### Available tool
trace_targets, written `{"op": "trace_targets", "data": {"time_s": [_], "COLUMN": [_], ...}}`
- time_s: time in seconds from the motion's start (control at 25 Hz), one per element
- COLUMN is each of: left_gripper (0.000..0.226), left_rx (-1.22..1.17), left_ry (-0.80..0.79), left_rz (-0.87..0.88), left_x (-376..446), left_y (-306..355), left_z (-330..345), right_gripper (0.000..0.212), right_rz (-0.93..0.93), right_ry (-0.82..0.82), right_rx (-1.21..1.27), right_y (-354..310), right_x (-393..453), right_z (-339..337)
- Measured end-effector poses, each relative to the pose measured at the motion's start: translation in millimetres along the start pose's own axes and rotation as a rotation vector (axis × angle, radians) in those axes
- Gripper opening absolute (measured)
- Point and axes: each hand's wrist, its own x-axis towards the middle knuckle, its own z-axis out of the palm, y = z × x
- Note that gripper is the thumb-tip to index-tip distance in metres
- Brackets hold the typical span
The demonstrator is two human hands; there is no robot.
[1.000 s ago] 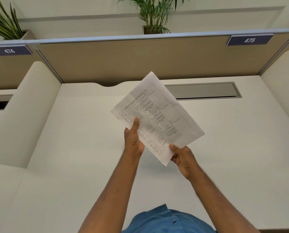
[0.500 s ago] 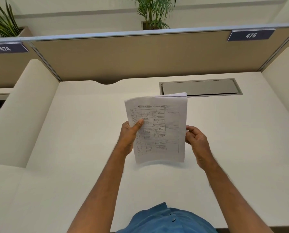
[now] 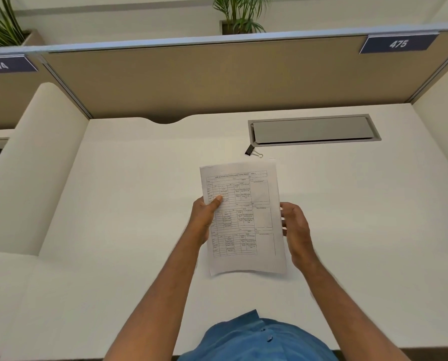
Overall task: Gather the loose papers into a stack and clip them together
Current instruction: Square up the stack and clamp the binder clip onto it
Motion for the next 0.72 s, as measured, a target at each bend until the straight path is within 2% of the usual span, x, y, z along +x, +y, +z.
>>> {"op": "trace_targets", "data": {"time_s": [0.12,0.4,0.52,0.72], "left_gripper": [0.025,0.017,0.008,0.040], "left_rx": [-0.011,-0.024,0.197,0.704], "left_ry": [-0.003,0.034,0.096,0.198], "left_rz": [-0.066,-0.163,-0.158,-0.064], "left_x": [6,25,31,40], "left_y": [-3,-21,-36,-38], "left_z": [4,-3,-9,-4], "right_gripper": [0.027,0.030,0.028,0.031], "right_rz": [-0.007,0.056,0.094,0.107], "right_ry": [-0.024,0.088,0.135,0.154], "right_rx": [-0.145,-0.185,-0.214,-0.375], "right_y": [11,29,40,51], "right_x": [4,32,40,48], "right_z": [2,11,14,15]}}
